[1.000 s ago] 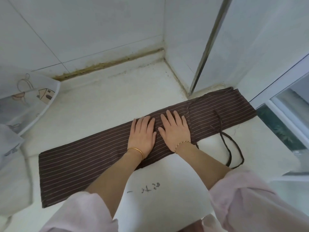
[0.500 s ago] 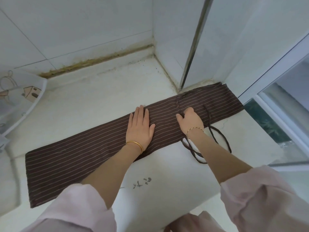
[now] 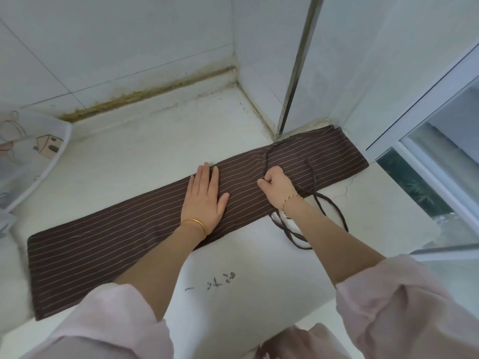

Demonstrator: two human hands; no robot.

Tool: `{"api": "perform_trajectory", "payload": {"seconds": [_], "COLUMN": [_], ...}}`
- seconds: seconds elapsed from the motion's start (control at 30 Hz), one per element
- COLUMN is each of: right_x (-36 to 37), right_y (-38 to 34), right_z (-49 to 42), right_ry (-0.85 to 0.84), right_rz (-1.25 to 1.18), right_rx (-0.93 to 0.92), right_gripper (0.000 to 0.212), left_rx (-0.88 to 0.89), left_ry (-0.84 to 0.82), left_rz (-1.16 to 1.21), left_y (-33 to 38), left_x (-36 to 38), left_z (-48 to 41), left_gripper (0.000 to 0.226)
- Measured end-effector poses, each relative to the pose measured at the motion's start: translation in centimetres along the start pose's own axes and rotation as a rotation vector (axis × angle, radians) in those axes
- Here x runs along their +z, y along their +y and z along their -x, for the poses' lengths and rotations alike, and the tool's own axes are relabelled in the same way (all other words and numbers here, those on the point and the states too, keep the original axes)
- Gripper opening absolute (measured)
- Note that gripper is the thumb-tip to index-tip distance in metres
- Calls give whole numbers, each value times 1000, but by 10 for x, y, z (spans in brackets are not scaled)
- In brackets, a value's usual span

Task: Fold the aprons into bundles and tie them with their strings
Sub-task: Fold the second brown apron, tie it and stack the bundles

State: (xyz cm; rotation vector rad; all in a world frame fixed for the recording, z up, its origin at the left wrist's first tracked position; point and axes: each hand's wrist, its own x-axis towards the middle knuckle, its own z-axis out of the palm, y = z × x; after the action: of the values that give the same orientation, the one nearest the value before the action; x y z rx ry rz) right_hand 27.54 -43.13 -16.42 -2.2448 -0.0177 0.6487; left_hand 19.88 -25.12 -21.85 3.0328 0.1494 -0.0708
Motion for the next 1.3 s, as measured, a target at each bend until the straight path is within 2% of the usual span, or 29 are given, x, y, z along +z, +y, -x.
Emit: {"api": "perform_trajectory", "payload": {"seconds": [0.07, 0.13, 0.27, 0.37, 0.47, 0.57, 0.7, 0.8, 0.9, 1.0, 1.07, 1.13, 1.2, 1.23, 1.3], "right_x": [2, 6, 20, 17, 11, 17, 14, 1, -15, -34, -38, -34, -21, -12, 8], "right_y": [0, -1, -6, -3, 2, 10, 19, 28, 21, 2, -4, -6, -9, -16, -34], "right_z": [3, 7, 16, 23, 39, 56, 72, 82, 102, 129, 138, 135, 121, 116, 108], "right_ry": [-83, -74, 139, 224, 190, 97, -95, -254, -433, -705, -789, -669, -375, -233, -56], "right_rz": [-154, -82, 338, 296, 209, 262, 525, 691, 789, 961, 1018, 1039, 913, 849, 818], "right_rx": [31, -35, -139, -92, -55, -53, -16, 85, 188, 271, 322, 277, 156, 83, -108], "right_gripper": [36, 44, 49, 44, 40, 47, 24, 23, 9, 34, 44, 43, 26, 20, 24], "left_rx": [9, 14, 13, -5, -10, 0, -51, -78, -88, -76, -52, -14, -15, -60, -191], "left_ry": [-3, -13, -42, -48, 74, 9, -58, -33, -58, -86, -123, -108, 30, 107, 159], "left_rz": [1, -1, -28, -59, -27, -6, -30, -22, -40, -59, -51, 42, 223, 282, 313], "left_y": [-10, -15, -15, -10, 14, 38, 29, 17, 11, 9, 6, 4, 1, -5, -23], "left_x": [-1, -2, -2, -12, -19, -10, -3, -5, -6, -8, -12, -18, -26, -30, -35], "left_z": [1, 2, 1, -2, -2, 2, -7, -17, -22, -23, -21, -16, -10, -3, 10], "left_gripper": [72, 72, 73, 66, 60, 67, 59, 59, 59, 60, 61, 60, 55, 52, 48]}}
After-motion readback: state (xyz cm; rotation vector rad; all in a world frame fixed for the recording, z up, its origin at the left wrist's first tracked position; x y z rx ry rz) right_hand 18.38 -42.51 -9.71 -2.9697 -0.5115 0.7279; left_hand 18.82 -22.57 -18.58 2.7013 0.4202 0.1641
